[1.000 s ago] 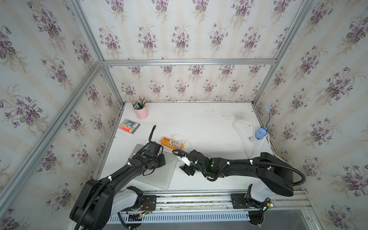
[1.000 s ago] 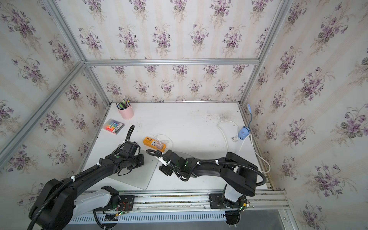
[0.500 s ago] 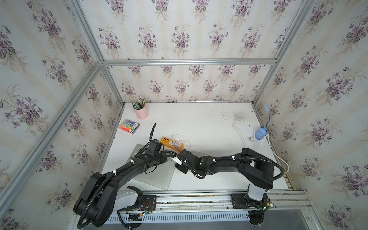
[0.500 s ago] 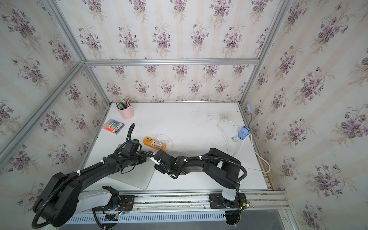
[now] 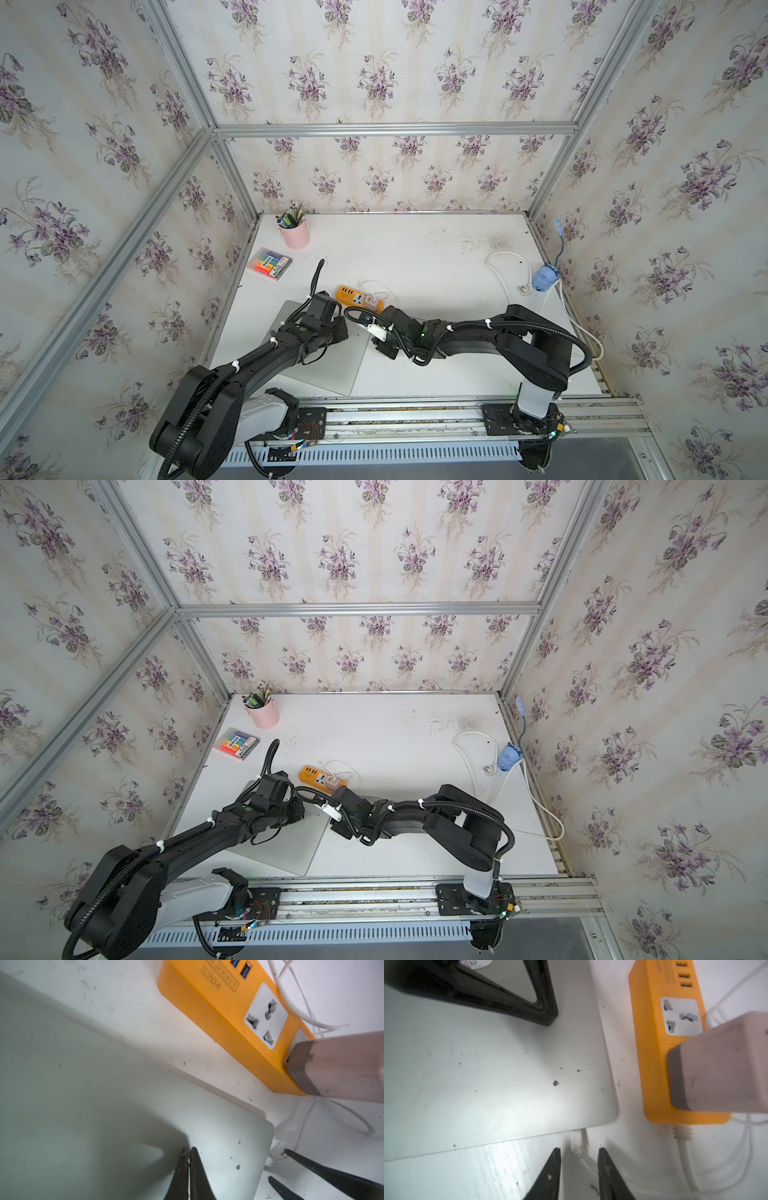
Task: Unplug the laptop charger
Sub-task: Remove the charging cable from the laptop.
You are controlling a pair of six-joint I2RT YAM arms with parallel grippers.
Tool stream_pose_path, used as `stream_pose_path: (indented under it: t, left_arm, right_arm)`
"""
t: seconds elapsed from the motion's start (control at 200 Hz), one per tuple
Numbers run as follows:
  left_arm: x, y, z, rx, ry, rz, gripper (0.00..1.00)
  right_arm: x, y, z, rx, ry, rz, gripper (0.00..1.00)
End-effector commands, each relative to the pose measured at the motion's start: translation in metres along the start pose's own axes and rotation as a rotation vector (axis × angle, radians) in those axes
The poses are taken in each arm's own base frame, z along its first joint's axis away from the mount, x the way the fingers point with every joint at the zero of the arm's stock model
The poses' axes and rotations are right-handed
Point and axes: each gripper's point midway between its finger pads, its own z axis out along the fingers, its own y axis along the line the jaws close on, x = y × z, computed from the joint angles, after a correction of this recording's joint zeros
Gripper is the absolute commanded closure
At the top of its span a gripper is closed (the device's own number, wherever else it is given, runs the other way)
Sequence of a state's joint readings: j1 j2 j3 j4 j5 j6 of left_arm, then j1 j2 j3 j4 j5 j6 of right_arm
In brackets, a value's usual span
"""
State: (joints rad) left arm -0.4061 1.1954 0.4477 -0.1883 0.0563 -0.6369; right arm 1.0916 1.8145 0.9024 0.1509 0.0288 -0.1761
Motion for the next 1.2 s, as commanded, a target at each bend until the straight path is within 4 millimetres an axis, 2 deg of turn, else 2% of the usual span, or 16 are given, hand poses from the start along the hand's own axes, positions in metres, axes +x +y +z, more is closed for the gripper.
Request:
stream_pose_path:
  t: [0.0,0.2,0.48,0.694,1.194]
  left_arm:
    - [0.026,0.027,-0.001,-0.113,0.091,-0.017,0.92]
    - [0.025,0.027,-0.001,-0.114,0.088,-0.018,0.92]
    - [0.024,0.026,-0.001,-0.110,0.083,-0.018,0.91]
    - [0.024,0.027,-0.001,-0.115,0.082,-0.022,0.91]
    - [0.023,0.033,-0.002,-0.151,0.070,-0.038,0.91]
  right_arm:
    - [0.002,0.008,0.000,-0.065,0.006,-0.026,0.66]
    - [0.002,0.012,0.006,-0.097,0.030,-0.040,0.71]
    - [0.010,0.010,0.013,-0.088,0.072,-0.042,0.73]
    - [0.015,0.008,0.016,-0.088,0.097,-0.046,1.00]
    - [0.039,-0.004,0.005,-0.052,0.158,-0.061,1.00]
